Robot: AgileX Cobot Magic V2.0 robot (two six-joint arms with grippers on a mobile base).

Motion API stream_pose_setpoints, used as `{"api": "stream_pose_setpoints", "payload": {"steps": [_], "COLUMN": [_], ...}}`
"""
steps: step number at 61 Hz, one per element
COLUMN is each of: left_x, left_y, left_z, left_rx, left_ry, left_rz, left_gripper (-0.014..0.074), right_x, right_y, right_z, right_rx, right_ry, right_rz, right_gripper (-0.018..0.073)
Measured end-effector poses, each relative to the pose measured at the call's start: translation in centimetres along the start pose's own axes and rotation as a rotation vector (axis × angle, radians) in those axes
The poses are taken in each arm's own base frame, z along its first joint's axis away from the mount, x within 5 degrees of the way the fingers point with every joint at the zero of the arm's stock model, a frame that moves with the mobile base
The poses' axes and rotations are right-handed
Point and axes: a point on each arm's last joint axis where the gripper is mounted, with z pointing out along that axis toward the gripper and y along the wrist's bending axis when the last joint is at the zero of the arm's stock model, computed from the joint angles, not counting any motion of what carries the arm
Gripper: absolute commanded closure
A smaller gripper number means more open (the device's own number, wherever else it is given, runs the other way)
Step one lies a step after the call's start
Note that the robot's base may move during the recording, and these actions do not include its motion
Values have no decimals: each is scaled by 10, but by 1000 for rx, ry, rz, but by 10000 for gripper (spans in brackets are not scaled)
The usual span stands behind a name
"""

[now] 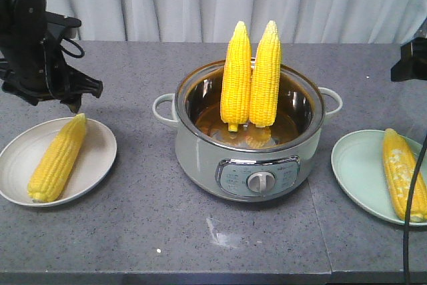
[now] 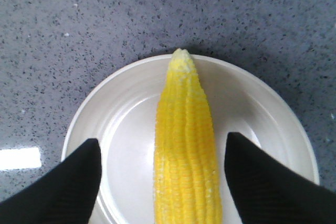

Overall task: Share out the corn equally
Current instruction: 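Raise both arms and move the right gripper to the cobs in the pot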

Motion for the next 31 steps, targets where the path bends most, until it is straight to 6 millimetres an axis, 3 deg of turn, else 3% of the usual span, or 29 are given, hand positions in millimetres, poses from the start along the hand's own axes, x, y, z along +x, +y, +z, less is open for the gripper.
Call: {"api": "stream_pose_setpoints", "payload": {"steps": [17,31], "left_x": [9,10], "left_y": [4,-14], "left_z": [-74,-123], "left_rx": [181,522], "left_ry": [-230,-474], "left_rz": [-26,11], "left_gripper": [115,115], "right_x": [-6,-17], "right_y": [30,51], "right_z": [-58,-70], "right_rx": [-173,-402], "right_ry": [-252,-420], "right_rz": [-113,-176], "right_gripper": [-8,-8]}}
